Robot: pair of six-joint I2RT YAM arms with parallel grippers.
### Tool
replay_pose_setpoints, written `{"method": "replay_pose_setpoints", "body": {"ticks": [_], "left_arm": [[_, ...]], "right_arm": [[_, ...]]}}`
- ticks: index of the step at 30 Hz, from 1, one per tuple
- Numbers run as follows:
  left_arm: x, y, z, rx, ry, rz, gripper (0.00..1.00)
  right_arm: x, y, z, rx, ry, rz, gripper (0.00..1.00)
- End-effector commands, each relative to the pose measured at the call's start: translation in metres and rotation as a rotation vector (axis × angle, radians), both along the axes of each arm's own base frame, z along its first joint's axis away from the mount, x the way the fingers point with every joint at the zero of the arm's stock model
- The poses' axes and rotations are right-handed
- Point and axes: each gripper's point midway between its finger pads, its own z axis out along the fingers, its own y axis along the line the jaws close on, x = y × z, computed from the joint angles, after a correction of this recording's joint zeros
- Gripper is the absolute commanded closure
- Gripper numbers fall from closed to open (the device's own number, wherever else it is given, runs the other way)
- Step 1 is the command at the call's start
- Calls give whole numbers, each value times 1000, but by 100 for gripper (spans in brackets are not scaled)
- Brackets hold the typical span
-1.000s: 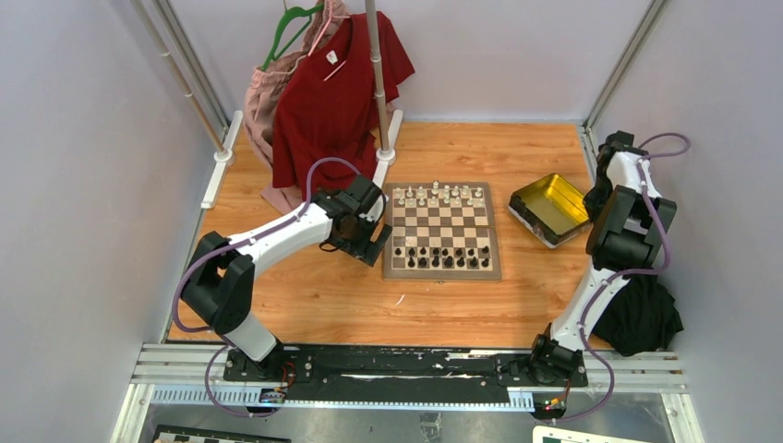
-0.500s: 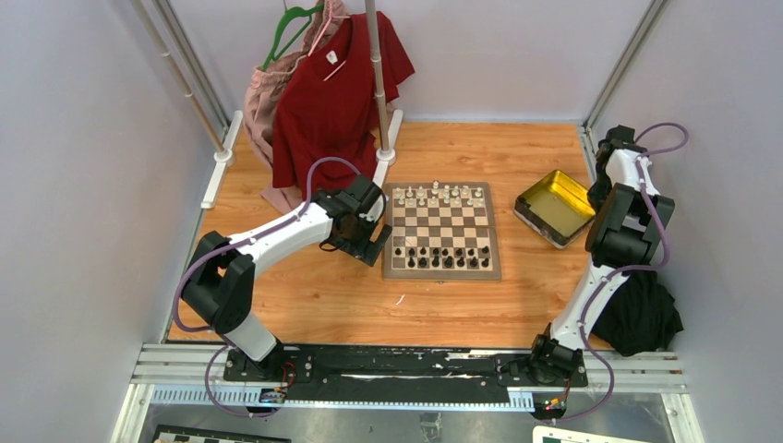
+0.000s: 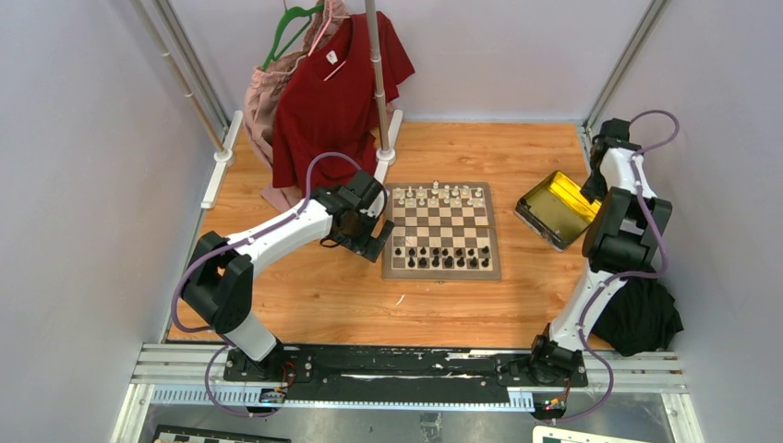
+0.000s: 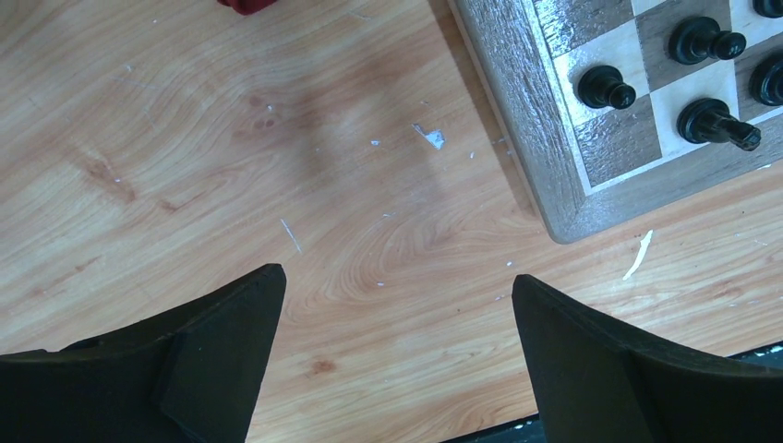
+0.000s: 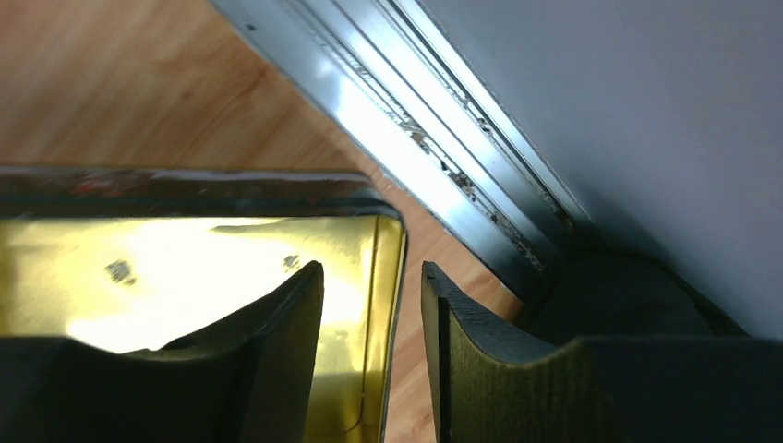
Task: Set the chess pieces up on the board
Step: Adjust the chessboard at the center of the board.
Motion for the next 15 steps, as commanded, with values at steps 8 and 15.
{"method": "replay_pose_setpoints", "body": {"ticks": [8,15], "left_arm": [[1,0,-2,15,14,-23,0],[-1,6,-5,29,14,-12,0]], "right_arm": [[60,52,66,-156,-48,395,55],[86,45,25,-128,38,542,54]]}}
